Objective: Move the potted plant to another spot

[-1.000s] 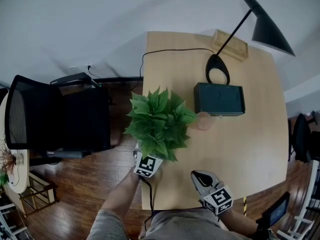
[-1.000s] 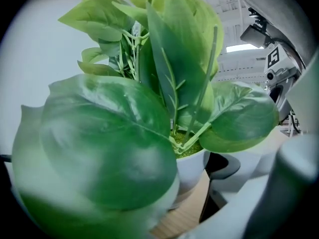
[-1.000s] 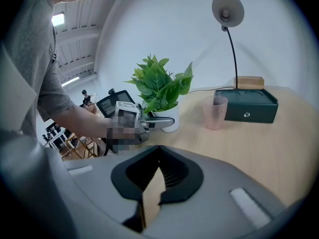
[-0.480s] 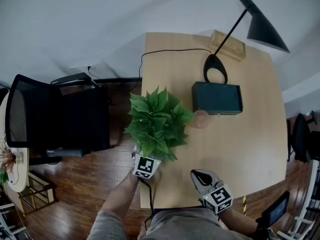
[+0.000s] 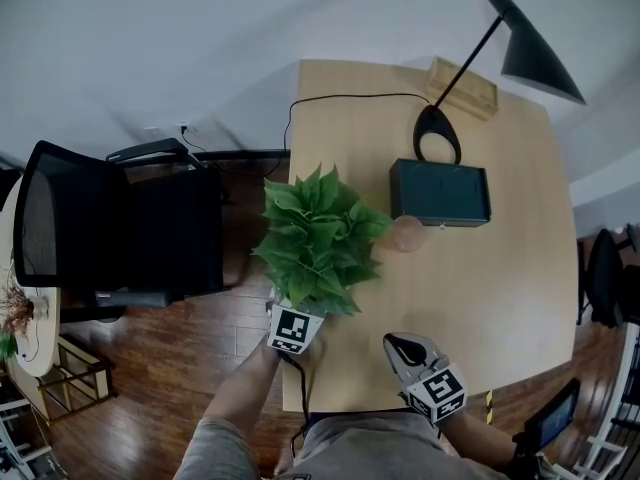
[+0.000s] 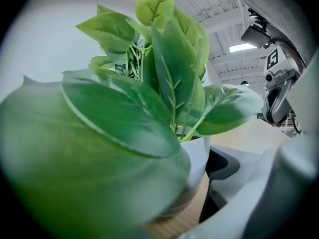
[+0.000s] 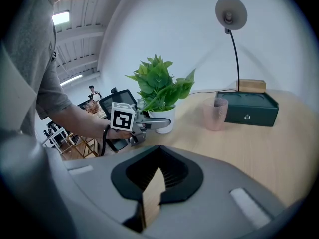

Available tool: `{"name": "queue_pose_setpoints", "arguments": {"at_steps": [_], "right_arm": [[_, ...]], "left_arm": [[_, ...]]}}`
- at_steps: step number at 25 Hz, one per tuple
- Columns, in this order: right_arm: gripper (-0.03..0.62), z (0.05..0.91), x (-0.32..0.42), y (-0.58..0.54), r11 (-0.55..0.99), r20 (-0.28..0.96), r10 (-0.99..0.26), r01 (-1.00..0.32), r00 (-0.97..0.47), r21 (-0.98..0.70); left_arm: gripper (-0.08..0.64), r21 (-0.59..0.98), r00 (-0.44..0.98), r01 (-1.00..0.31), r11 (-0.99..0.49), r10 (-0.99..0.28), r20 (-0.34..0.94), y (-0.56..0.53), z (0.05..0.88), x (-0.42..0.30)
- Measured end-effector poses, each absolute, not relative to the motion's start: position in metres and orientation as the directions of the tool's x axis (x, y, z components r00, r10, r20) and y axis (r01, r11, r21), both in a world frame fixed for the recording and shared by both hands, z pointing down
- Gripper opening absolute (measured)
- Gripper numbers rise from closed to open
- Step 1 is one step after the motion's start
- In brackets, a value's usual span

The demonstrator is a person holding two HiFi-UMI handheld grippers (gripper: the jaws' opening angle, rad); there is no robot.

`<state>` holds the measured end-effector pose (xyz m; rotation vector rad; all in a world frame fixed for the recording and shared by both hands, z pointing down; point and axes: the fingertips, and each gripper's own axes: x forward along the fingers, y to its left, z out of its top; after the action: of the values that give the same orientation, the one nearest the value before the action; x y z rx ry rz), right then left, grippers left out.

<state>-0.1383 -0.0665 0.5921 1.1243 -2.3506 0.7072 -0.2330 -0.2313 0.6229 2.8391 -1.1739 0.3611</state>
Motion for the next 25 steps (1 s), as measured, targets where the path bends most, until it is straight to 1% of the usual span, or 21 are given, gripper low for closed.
{"name": "queue_pose_setpoints", "arguments": {"at_steps": [6, 12, 17, 25], "right_arm": [[0.006, 0.589, -0.136, -0.078, 0.547, 0.565, -0.589, -0.8, -0.578, -0.248], [0.006, 0.59, -0.128, -0.091, 0.555, 0.57, -0.571, -0.789, -0.591, -0.263], [0.006, 0.595, -0.129, -0.094, 0.561, 0.58, -0.55, -0.78, -0.601, -0.277], [0.006, 0.597, -0.131, -0.089, 0.561, 0.59, -0.545, -0.782, -0.596, -0.271]], "left_arm": [[0.512, -0.044, 0.683, -0.702, -0.711, -0.69, 0.239, -0.231, 0.624, -0.232], [0.522, -0.024, 0.693, -0.678, -0.735, -0.65, 0.312, -0.235, 0.631, -0.225], [0.538, -0.045, 0.703, -0.662, -0.748, -0.641, 0.306, -0.24, 0.625, -0.224], [0.526, -0.055, 0.697, -0.668, -0.742, -0.649, 0.305, -0.238, 0.624, -0.229]]}}
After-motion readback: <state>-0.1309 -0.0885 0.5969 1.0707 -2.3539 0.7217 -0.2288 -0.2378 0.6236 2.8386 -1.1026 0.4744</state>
